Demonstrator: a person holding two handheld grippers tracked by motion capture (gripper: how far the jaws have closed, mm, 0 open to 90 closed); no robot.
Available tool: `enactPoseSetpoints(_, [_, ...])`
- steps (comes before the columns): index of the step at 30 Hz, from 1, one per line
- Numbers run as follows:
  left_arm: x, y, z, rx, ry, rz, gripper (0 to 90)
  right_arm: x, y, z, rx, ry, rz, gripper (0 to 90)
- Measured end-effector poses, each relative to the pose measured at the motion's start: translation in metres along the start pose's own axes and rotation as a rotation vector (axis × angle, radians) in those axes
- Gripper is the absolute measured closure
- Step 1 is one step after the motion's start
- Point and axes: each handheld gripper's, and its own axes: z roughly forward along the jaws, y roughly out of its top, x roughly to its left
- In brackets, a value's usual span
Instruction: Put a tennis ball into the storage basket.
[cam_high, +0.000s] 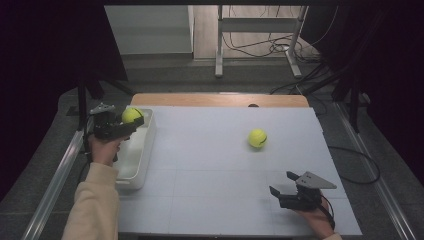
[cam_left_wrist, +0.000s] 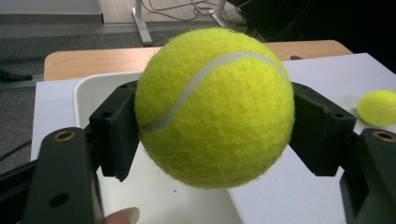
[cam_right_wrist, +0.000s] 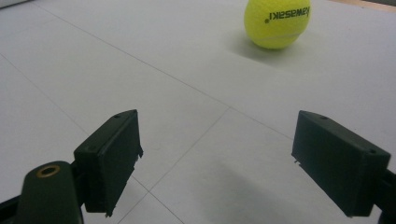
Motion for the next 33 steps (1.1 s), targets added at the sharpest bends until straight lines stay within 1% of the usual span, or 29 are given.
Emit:
enactPoseSetpoints(3, [0.001,0.000,0.002,0.007,0.005,-0.001,26.2,0.000,0.000,0.000,0.001,-0.001,-0.002,16.1])
enactPoseSetpoints(7, [0.005,0.001,0.007,0.026,0.012,-0.018,26.2,0.000,0.000,0.000,-0.003,0.003,0.003,16.0])
enactPoseSetpoints(10, [0.007,0.000,0.012,0.044,0.021,-0.020,26.2,0.000,0.000,0.000,-0.001,0.003,0.003,16.0])
enactPoseSetpoints(22, [0.010,0.004,0.027,0.110,0.067,-0.003,26.2,0.000,0.000,0.000,-0.001,0.002,0.004,16.0])
enactPoseSetpoints(27, [0.011,0.004,0.031,0.128,0.073,0.004,26.2,0.000,0.000,0.000,0.001,0.002,0.002,16.0])
enactPoseSetpoints(33, [0.014,0.004,0.037,0.163,0.088,0.009,26.2,0.000,0.000,0.000,0.002,0.002,0.001,16.0])
